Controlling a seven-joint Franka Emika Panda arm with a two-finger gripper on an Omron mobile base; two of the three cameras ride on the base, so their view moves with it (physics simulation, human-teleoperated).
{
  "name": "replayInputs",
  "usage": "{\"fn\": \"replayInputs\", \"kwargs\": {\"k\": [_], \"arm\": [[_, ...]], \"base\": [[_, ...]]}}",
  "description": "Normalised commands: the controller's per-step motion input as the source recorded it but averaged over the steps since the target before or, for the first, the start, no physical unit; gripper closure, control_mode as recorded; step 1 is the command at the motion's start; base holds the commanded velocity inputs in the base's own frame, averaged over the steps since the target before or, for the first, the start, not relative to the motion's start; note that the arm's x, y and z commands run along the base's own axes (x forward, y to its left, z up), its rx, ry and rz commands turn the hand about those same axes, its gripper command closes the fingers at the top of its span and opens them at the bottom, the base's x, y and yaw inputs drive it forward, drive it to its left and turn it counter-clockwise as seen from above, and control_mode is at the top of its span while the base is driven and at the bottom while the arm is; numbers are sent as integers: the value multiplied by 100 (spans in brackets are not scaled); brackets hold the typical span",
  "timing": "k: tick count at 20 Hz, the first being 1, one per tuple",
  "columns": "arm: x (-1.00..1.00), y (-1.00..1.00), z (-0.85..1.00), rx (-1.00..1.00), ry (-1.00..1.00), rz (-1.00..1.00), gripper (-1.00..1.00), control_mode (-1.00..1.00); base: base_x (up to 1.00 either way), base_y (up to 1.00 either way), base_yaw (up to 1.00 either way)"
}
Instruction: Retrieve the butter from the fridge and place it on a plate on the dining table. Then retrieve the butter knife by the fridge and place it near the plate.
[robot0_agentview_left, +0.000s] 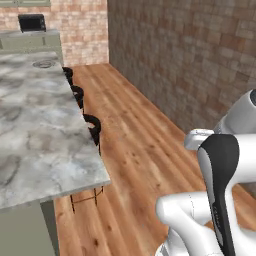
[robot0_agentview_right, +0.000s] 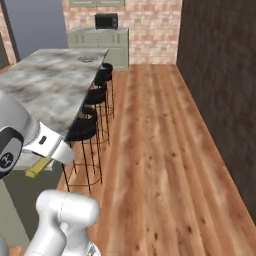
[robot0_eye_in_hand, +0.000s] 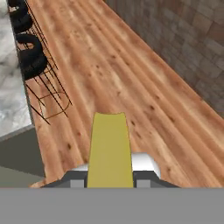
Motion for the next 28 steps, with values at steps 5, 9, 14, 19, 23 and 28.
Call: {"fn": "replayInputs", "kwargs": {"k": [5, 9, 14, 19, 23, 28], "arm": [[0, 0, 0, 0, 0, 0, 100, 100], [0, 0, 0, 0, 0, 0, 100, 100], [0, 0, 0, 0, 0, 0, 100, 100], [0, 0, 0, 0, 0, 0, 100, 100], [0, 0, 0, 0, 0, 0, 100, 100], [0, 0, 0, 0, 0, 0, 100, 100]], "base": [[86, -100, 8], [97, -100, 12], [100, -96, 14], [100, -65, 17], [100, 2, 22], [100, 11, 6]]}}
